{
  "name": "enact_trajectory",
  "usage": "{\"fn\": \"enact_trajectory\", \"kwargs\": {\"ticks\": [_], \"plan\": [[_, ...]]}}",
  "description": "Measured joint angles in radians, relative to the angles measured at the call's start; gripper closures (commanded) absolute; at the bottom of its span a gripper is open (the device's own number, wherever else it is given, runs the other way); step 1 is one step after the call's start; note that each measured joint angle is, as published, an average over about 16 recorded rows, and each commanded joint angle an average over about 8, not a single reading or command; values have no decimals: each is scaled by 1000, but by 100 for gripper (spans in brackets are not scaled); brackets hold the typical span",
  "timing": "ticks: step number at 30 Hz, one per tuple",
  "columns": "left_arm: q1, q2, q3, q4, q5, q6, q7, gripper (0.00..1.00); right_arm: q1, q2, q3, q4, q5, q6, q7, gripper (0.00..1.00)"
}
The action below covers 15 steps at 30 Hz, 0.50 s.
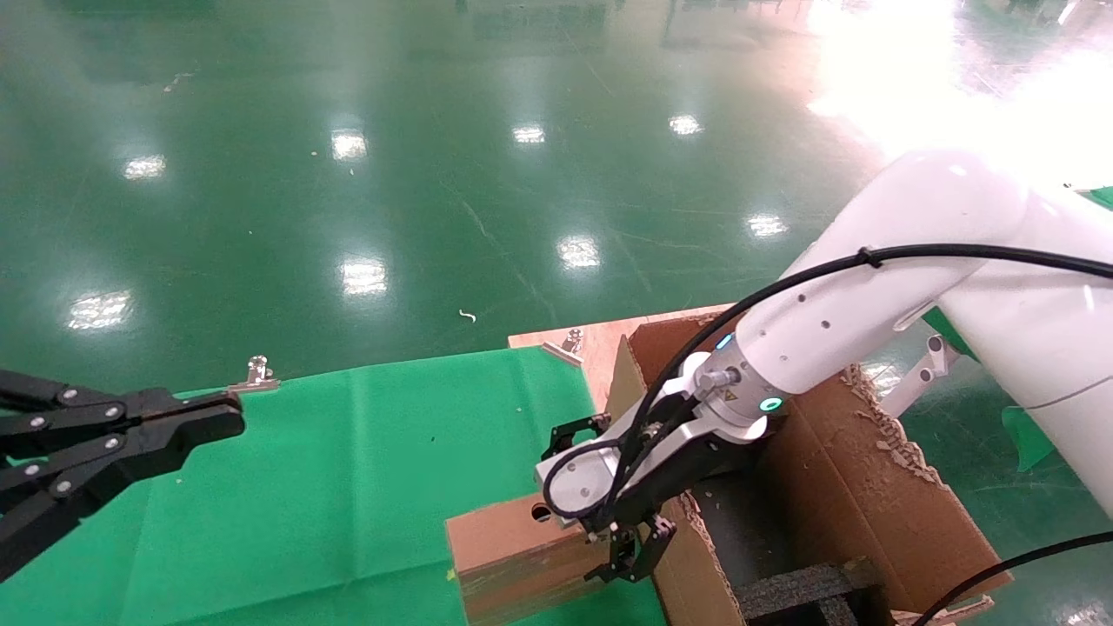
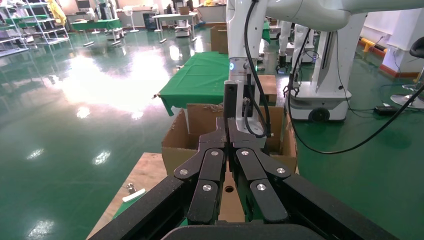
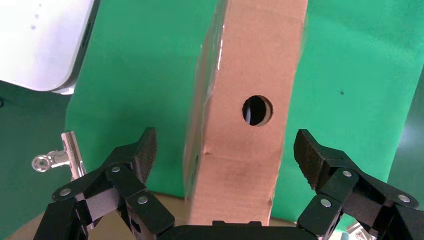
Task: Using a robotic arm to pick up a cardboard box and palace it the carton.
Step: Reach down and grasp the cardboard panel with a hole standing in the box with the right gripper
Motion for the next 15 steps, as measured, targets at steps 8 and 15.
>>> {"fn": "enact_trajectory", "kwargs": {"ticks": [8,15], "plan": [[0,0,0,0,0,0,0,0,8,-9,-17,-4,-3,4,-6,100],[0,0,0,0,0,0,0,0,8,-8,-16,-4,-3,5,-6,100]]}}
